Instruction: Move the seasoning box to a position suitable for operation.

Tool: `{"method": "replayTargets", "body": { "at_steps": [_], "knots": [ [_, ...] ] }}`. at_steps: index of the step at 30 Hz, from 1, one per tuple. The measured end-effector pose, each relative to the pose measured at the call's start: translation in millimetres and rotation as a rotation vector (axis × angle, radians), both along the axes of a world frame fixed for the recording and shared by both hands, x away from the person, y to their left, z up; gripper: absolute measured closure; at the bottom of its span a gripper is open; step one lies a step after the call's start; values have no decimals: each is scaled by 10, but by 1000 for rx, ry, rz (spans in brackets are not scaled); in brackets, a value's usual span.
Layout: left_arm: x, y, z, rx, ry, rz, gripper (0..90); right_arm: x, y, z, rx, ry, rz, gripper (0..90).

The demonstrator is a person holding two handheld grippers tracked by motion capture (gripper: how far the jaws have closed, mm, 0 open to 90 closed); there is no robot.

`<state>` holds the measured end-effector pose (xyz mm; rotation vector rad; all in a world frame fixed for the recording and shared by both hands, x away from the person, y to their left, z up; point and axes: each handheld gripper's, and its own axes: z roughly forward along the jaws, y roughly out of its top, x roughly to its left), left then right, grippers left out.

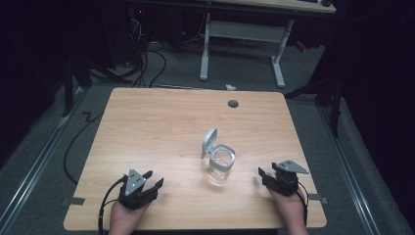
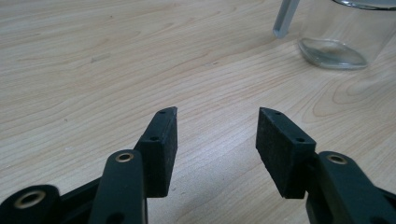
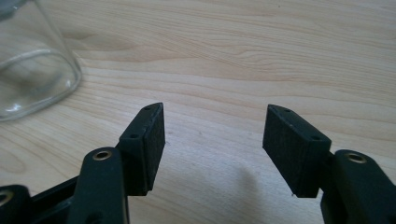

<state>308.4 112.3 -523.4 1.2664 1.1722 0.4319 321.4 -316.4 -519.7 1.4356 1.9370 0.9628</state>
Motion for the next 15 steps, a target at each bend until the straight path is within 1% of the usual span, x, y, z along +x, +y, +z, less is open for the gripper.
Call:
{"method": "replayTargets", "body": {
  "at_steps": [1,3,5,7,9,11,12,14,15],
  "knots": [
    [3,-8,-2,9,-2,-1,490,-8,12,3,5,3,-4,413],
    [10,-18,-13,20,1,-9,487,-35,37,8,-2,-12,4,454],
    [27,-22,-27,17,7,-11,487,-65,70,16,-2,-23,18,475],
    [49,-28,-41,16,15,-11,483,-91,110,34,11,-32,26,490],
    [61,-36,-45,11,18,-12,483,-110,161,55,19,-53,47,511],
    [63,-40,-37,9,9,-6,488,-112,206,62,32,-53,61,528],
    [62,-38,-32,8,4,-2,488,-106,224,65,30,-54,67,544],
    [65,-32,-22,-1,6,9,498,-60,285,76,16,-57,71,582],
    [66,-27,-20,-4,12,12,505,-32,319,94,12,-57,76,624]
  ]
}}
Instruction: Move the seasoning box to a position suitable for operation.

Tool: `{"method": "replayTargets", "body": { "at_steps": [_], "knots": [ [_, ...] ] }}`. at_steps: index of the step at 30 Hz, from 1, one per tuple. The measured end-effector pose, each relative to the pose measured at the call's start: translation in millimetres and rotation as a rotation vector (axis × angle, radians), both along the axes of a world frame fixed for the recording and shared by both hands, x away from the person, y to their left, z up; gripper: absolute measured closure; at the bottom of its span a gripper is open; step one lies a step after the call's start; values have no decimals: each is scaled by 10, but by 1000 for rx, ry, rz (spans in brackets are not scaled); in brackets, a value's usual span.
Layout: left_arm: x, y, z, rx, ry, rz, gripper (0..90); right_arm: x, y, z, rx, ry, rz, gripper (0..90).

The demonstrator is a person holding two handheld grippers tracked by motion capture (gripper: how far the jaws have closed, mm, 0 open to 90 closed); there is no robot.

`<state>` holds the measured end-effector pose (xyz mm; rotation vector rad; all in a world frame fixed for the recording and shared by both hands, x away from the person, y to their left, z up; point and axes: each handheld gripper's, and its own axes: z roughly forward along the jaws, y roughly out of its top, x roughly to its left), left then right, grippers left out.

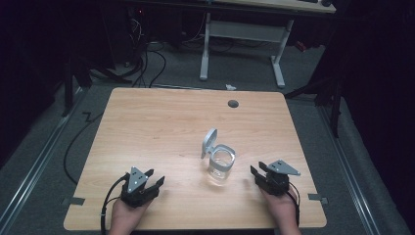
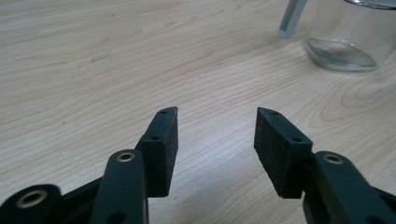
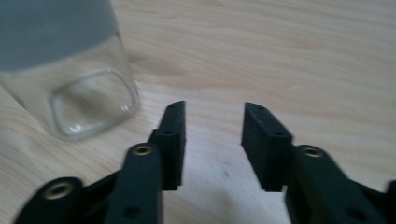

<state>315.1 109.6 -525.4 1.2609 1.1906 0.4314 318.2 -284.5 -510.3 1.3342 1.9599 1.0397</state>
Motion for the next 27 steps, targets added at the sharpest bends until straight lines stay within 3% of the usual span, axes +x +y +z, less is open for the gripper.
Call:
{"method": "replayTargets", "body": {
  "at_steps": [5,10,16,21,22,24,27],
  "knots": [
    [2,62,24,-15,1,24,627,194,172,112,-14,-36,55,900],
    [-11,99,48,-21,-11,32,772,423,364,138,-17,-34,83,900],
    [-39,123,50,-2,-29,21,890,480,470,156,-38,-48,109,896],
    [-38,133,45,-12,-27,43,900,473,432,166,-28,-58,98,898],
    [-41,116,29,10,-39,51,900,472,398,172,-8,-64,101,899],
    [-45,115,8,14,-37,58,900,470,393,170,-1,-61,105,900],
    [-59,137,-11,26,-34,76,895,490,401,151,-20,-50,120,899]
  ]
}}
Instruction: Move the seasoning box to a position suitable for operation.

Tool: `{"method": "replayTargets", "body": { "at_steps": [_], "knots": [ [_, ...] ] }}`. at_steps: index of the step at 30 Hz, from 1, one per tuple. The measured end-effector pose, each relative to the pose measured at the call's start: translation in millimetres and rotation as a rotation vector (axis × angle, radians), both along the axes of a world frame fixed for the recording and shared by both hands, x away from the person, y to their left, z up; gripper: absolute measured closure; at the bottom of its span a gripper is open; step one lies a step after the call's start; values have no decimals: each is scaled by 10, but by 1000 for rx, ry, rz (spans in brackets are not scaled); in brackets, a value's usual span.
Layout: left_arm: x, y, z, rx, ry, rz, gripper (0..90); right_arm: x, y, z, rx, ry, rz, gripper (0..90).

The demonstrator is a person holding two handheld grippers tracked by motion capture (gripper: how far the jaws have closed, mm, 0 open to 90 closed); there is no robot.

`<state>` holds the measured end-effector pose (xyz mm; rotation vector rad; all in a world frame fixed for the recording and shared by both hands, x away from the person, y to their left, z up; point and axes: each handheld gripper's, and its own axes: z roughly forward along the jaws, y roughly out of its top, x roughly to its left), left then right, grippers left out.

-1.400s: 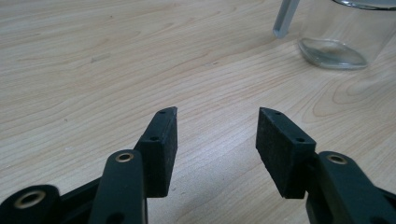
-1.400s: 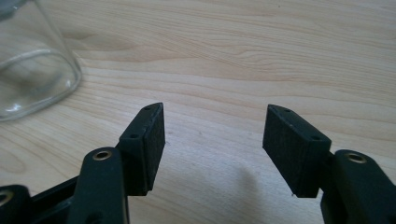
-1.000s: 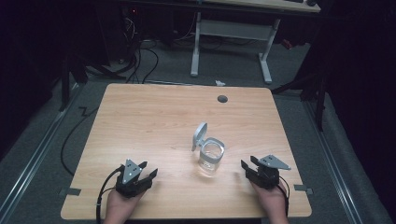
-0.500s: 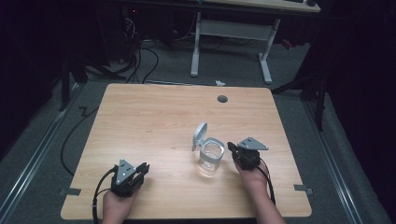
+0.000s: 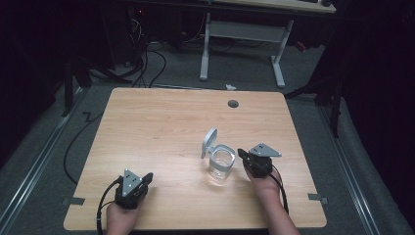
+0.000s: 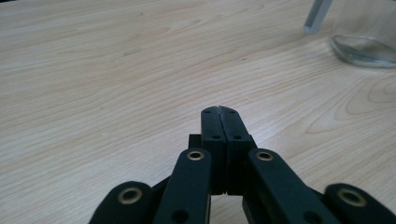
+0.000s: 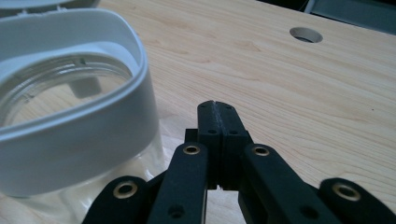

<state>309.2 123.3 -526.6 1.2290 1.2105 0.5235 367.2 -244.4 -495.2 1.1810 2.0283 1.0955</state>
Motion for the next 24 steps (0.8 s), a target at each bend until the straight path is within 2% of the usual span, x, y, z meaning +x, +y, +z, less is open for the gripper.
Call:
{"method": "replayTargets", "body": {
  "at_steps": [3,5,7,13,15,16,17,19,21,24],
  "knots": [
    [20,-1,64,-3,3,27,866,8,-68,24,6,21,-6,899],
    [54,-32,122,2,-9,35,865,2,-112,42,4,19,-5,898],
    [78,-44,160,-2,-13,37,857,12,-158,54,28,19,-5,898],
    [149,-23,206,-44,-8,50,854,41,-101,51,48,-2,16,898],
    [168,-35,214,-56,-18,54,855,52,-91,39,48,-4,17,898],
    [178,-40,213,-60,-20,53,856,51,-90,36,51,-1,19,897],
    [192,-41,194,-44,-22,47,855,43,-84,38,58,4,18,897],
    [199,-30,149,-24,-34,42,849,16,-72,67,51,-15,28,897],
    [182,18,76,-38,-35,38,836,-8,-79,94,49,-21,30,897],
    [180,66,26,-59,-8,35,835,-9,-96,99,51,-8,22,897]
  ]
}}
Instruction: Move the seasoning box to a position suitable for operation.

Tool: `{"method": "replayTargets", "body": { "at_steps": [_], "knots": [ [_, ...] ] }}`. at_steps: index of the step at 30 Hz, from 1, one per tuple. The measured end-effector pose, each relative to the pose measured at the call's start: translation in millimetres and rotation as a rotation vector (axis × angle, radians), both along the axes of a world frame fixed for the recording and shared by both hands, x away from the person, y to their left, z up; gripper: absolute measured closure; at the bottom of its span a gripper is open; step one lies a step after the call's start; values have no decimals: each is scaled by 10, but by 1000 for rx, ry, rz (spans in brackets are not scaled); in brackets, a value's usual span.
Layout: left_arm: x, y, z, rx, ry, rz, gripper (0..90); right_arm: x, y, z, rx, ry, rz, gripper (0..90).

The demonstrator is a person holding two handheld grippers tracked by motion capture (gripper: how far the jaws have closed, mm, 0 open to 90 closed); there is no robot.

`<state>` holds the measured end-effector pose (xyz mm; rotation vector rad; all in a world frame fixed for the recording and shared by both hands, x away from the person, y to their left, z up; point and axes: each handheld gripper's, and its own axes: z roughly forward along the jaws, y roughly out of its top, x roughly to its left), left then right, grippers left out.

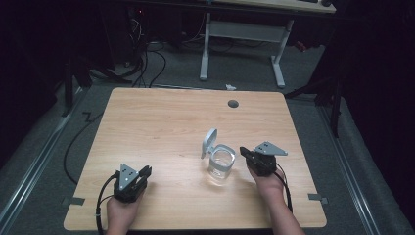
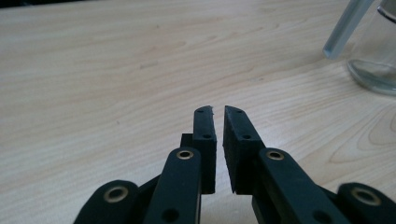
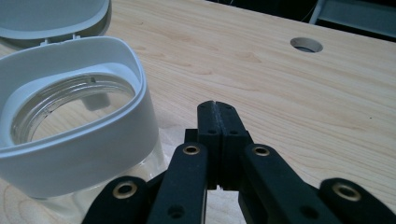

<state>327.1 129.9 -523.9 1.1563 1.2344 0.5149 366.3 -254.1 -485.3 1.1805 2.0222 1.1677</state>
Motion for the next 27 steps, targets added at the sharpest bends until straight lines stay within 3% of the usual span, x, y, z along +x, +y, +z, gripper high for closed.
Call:
{"method": "replayTargets", "body": {
  "at_steps": [4,11,21,27],
  "knots": [
    [-1,-2,27,-12,2,-29,835,28,84,-39,-35,10,13,897],
    [-65,-34,26,-11,3,-37,857,80,152,-102,-20,30,39,898],
    [-137,-92,0,-7,8,-42,857,-7,180,-93,-32,14,80,898],
    [-161,-116,-20,1,12,-47,857,-138,231,-108,-31,3,102,898]
  ]
}}
